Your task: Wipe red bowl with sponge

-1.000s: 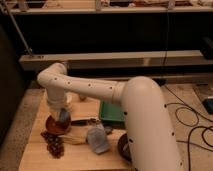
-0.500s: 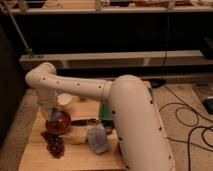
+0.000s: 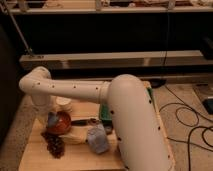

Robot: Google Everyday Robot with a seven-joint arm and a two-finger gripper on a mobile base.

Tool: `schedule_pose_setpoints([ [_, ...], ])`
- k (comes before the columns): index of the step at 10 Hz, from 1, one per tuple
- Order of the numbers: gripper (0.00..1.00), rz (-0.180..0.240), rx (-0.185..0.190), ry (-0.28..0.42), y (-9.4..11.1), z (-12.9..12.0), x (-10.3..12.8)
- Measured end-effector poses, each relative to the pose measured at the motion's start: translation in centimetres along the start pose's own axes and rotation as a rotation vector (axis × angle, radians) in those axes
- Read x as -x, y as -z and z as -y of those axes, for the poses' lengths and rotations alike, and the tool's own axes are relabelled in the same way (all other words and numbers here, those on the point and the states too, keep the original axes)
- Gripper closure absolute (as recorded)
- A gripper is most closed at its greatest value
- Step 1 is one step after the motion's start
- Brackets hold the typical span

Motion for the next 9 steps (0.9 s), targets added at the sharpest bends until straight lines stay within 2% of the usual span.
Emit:
schedule_pose_setpoints([
  [4, 1.0, 0.01, -0.023, -0.009, -1.6, 0.7, 1.6],
  [6, 1.0, 0.012, -0.034, -0.047, -2.0, -0.2, 4.0],
  [9, 1.0, 0.021, -0.044, -0.084, -2.7, -1.0, 5.8],
])
